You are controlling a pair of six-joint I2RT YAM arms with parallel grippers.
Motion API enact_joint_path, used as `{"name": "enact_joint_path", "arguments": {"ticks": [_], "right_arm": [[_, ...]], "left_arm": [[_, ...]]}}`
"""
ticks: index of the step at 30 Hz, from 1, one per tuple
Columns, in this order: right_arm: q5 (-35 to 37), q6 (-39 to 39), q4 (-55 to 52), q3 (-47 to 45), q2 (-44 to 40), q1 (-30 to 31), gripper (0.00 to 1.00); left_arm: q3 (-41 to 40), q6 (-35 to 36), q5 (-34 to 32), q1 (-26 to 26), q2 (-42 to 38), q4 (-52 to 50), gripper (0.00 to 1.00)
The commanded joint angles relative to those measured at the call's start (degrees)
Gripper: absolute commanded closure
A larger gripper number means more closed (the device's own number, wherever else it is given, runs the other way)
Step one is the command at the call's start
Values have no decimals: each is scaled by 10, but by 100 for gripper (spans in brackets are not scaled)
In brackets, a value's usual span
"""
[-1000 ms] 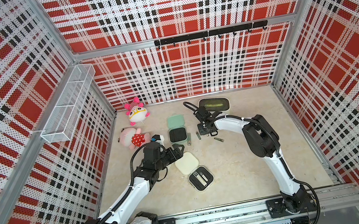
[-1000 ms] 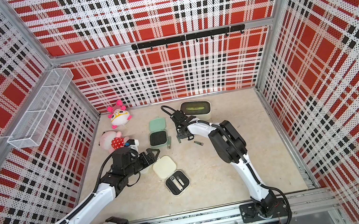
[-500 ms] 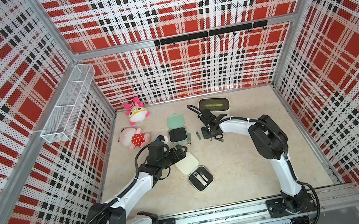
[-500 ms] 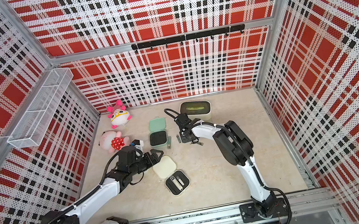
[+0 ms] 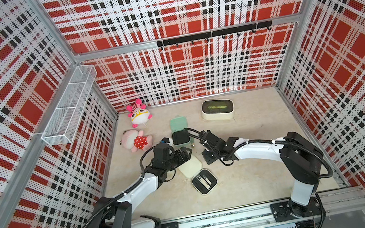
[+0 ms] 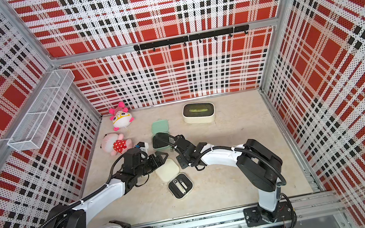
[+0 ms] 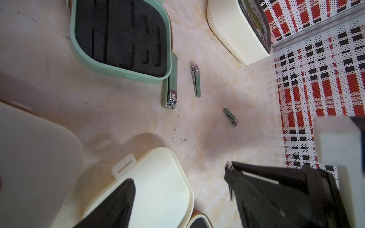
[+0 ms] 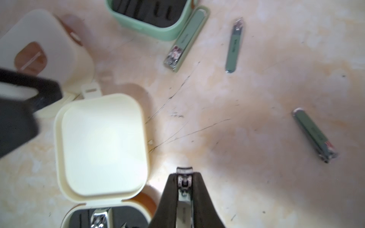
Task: Organize nail clipper sets
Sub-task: Place the nail clipper in the storage box.
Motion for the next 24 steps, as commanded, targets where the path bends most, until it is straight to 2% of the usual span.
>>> {"name": "enact_joint_path", "arguments": {"ticks": [1,10,24], "right_arm": [[19,10,41,-25,-23,34,86],[40,38,67,-63,-30,93,86],[55,62,87,-106,-36,102,85]], "left_arm": [[-11,-1,-9,-2,5,20,17],[-24,-1,-15,-2,6,25,18],[-39,1,-15,-2,22,37,19]]}}
